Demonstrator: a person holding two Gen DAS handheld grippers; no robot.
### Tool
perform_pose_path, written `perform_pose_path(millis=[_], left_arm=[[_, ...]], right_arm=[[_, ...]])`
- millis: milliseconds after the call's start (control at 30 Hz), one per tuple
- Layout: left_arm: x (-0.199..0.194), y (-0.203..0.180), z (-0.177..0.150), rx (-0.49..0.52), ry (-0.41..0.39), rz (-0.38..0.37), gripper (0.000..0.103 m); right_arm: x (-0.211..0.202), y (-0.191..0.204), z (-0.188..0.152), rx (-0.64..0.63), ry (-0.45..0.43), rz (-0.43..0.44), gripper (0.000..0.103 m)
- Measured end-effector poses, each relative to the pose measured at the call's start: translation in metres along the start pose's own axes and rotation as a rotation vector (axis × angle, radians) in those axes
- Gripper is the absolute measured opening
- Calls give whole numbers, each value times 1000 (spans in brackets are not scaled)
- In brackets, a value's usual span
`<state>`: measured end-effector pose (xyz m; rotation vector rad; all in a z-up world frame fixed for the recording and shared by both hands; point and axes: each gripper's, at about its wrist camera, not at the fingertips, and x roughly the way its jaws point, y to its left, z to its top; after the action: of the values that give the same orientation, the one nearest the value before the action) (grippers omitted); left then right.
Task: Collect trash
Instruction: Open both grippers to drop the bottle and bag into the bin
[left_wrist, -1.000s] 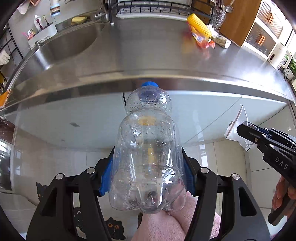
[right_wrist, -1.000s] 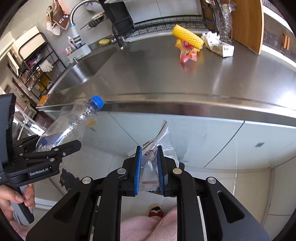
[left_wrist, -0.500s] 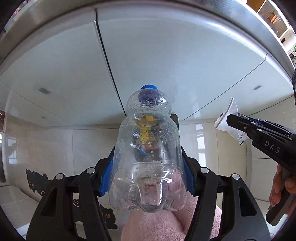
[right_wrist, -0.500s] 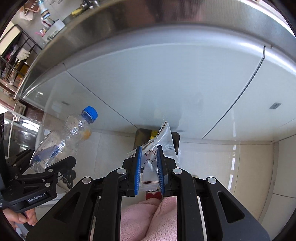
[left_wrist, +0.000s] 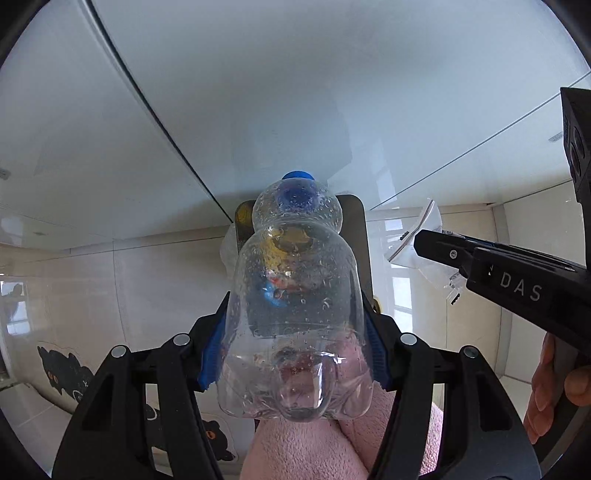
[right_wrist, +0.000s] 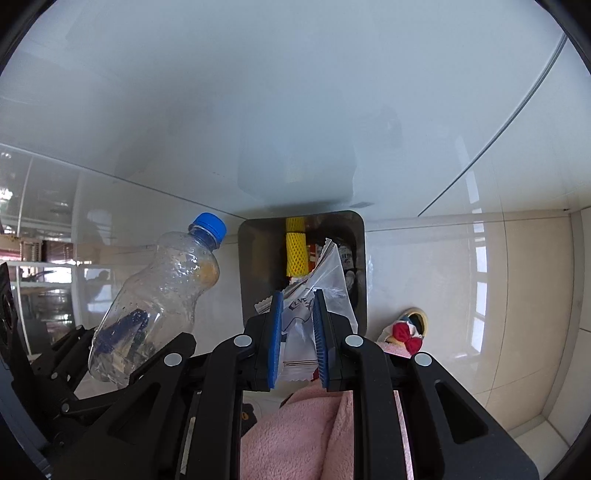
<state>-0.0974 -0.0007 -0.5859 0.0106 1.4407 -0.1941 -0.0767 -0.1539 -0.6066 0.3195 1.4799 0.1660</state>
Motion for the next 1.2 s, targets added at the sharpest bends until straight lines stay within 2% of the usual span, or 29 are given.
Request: perform_pose_path(millis=[233, 500, 633, 733, 800, 1033, 1200], left_arm=[[30, 1, 2, 15, 46, -1, 59], [33, 5, 12, 4, 71, -33, 60], [33, 10, 14, -4, 77, -42, 60], [31, 13, 14, -7, 70, -41, 64], [25, 14, 15, -5, 64, -46, 69], [0, 14, 20, -9, 42, -53, 72], [-43, 11, 17, 6, 1, -53, 86]], right_arm=[[28, -3, 11, 80, 51, 28, 18], [37, 0, 21, 119, 74, 50, 21], [38, -2, 23, 168, 70, 65, 45], [34, -1, 25, 171, 62, 48, 46], [30, -1, 24, 174, 61, 38, 46], [5, 1, 22, 187, 44, 31, 46], [-20, 7, 20, 184, 28, 43, 46]])
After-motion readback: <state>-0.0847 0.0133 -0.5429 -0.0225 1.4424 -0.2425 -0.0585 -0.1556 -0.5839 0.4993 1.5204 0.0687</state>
